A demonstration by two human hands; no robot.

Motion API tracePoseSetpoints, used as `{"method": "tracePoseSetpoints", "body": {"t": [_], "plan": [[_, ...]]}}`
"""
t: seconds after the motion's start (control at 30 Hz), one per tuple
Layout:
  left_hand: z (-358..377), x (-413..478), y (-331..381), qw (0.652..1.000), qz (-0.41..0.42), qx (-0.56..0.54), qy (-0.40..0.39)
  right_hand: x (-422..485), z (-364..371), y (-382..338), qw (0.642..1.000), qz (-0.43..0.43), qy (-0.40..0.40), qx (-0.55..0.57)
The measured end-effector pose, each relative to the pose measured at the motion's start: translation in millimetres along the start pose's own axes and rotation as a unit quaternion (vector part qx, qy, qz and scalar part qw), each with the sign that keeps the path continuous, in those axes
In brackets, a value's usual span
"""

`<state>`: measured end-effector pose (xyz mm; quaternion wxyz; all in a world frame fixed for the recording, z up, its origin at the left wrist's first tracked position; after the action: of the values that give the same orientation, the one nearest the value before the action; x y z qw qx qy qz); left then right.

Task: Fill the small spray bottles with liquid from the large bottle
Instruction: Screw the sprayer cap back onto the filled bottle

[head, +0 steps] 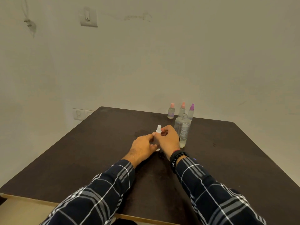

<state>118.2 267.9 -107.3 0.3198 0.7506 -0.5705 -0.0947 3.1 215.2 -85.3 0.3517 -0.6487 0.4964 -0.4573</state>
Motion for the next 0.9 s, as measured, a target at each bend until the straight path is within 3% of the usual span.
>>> {"method": "tracePoseSetpoints", "body": {"t": [0.37,0.73,0.9], "plan": [[1,1,-1,1.0,-0.001,-0.012,0.003,-2,-2,-6,0.994,-0.061,-0.091,0.024],[0,-1,-2,1.0,-0.001,-0.024,0.012,-1,-2,6,0.999,0.0,-0.005,0.054],[-2,-1,2,1.0,0.003,-0.015,0.018,-6,1,4,0.999,0.022,0.036,0.014]]}}
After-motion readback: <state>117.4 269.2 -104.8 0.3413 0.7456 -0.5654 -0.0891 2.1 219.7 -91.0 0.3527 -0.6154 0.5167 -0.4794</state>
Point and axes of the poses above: each hand's wrist, its own x-axis towards the middle knuckle, its own z-axis out of the palm, y = z × x, the point moved 8 cm from there along x, towards the middle knuckle, and after that the axes turned 8 degrees about y, right-handed, at the moved point
